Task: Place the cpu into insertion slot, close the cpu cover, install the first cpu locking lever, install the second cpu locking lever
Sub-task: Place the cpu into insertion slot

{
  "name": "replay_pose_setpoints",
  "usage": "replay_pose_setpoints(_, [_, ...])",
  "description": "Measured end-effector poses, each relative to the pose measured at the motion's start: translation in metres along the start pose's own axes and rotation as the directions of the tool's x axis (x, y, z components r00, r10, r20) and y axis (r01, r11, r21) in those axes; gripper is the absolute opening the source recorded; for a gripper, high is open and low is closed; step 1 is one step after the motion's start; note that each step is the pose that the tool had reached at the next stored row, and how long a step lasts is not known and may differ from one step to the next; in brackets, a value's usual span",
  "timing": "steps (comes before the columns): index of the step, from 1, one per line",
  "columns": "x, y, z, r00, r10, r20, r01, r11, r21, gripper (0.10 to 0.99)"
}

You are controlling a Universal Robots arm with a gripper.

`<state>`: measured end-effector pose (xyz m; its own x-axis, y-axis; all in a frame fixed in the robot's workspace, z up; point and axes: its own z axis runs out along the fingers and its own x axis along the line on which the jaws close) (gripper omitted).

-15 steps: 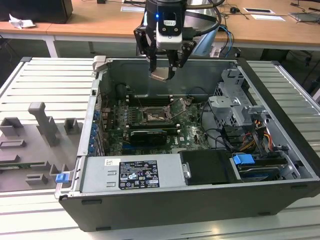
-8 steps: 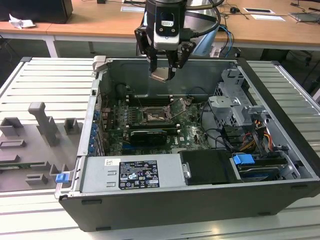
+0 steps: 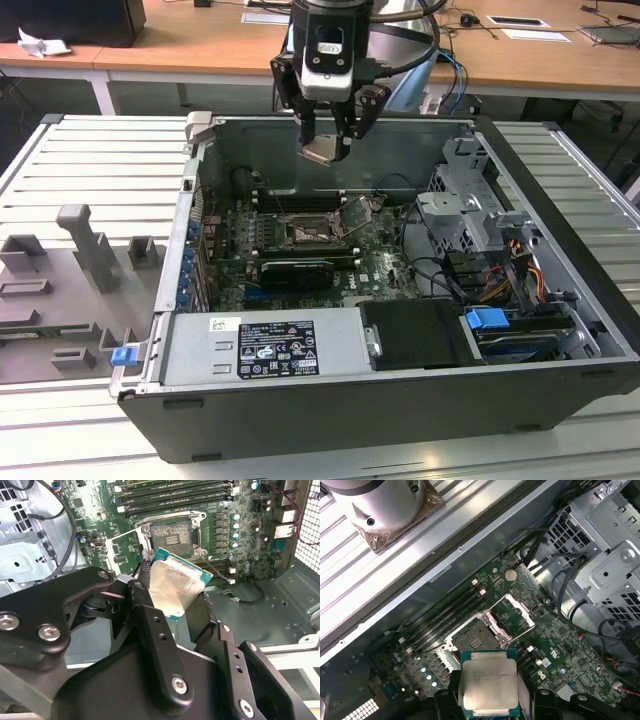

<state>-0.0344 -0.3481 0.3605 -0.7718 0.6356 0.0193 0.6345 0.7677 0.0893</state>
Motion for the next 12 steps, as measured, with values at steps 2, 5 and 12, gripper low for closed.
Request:
replay_pose_setpoints(2, [0.0001,-0.0001,0.0004,0.9999,0.016,0.0014,-0.016,0.9999,0.000,0.529])
replay_pose_setpoints(5, [0.0003,-0.0003,0.0008,0.9993,0.037,0.0032,-0.037,0.9993,-0.001,0.529])
replay_pose_setpoints(12, [0.0004,-0.0005,0.0017,0.9971,0.076,0.0067,-0.076,0.9971,-0.002,0.529])
